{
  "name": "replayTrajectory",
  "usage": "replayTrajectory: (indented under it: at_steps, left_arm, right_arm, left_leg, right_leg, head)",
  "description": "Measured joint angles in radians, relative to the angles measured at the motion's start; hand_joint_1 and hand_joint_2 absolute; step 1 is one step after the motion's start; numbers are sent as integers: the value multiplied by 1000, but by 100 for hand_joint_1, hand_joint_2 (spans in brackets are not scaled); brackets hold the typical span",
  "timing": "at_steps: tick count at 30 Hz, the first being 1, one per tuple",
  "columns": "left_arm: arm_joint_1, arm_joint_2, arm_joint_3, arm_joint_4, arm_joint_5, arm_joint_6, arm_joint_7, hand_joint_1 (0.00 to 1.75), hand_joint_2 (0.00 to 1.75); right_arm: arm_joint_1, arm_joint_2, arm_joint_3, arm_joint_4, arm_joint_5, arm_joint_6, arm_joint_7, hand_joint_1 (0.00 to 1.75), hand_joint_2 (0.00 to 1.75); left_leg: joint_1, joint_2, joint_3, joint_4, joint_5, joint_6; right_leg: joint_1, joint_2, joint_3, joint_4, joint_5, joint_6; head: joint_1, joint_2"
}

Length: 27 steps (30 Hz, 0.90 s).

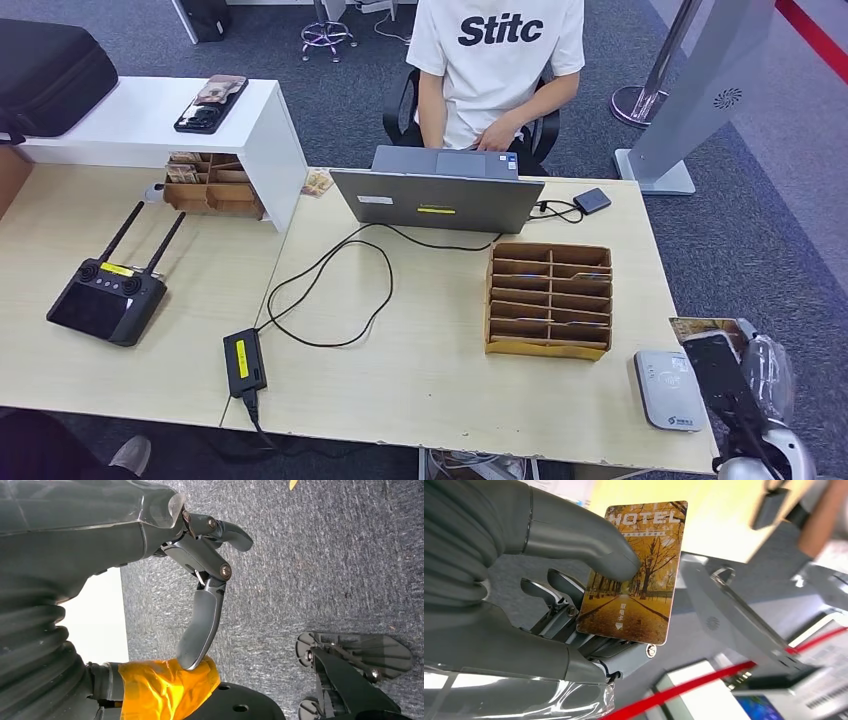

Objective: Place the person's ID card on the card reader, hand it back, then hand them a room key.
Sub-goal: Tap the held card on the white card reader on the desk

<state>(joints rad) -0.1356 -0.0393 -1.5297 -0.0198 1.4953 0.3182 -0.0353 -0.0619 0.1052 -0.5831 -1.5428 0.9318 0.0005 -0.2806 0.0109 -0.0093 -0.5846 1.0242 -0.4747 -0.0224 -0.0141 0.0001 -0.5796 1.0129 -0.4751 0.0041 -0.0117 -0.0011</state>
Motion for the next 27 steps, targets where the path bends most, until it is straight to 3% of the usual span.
replayTrajectory:
  at_steps: [5, 11, 18, 27]
  left_arm:
    - [0, -1, 0, 0, -16, -4, -1, 0, 175]
    - [-4, 0, 0, 0, -53, -14, -14, 0, 175]
    - [-6, 1, 0, 0, -81, -27, -33, 0, 175]
    - [-7, 2, 0, 0, -106, -36, -27, 0, 175]
  right_arm:
    - [-32, -1, 90, -92, 70, -14, 12, 175, 175]
    - [-186, -57, 299, -93, 255, -49, 102, 175, 175]
    - [-443, -130, 472, 49, 353, -32, 195, 175, 175]
    - [-698, -164, 556, 317, 461, -12, 272, 175, 175]
  left_leg:
    - [0, 1, 0, 0, 0, 0]
    - [0, 4, 1, 0, 2, -1]
    - [0, 3, 0, 0, 4, 0]
    - [0, 3, 0, 0, 4, 0]
  right_leg:
    - [0, 1, 0, 1, 0, 0]
    - [0, 3, -1, 1, 2, -1]
    - [0, 3, -1, 1, 3, 0]
    - [0, 2, -1, 1, 3, 0]
  head:
    - [0, 0]
    - [0, 0]
    - [0, 0]
    - [0, 0]
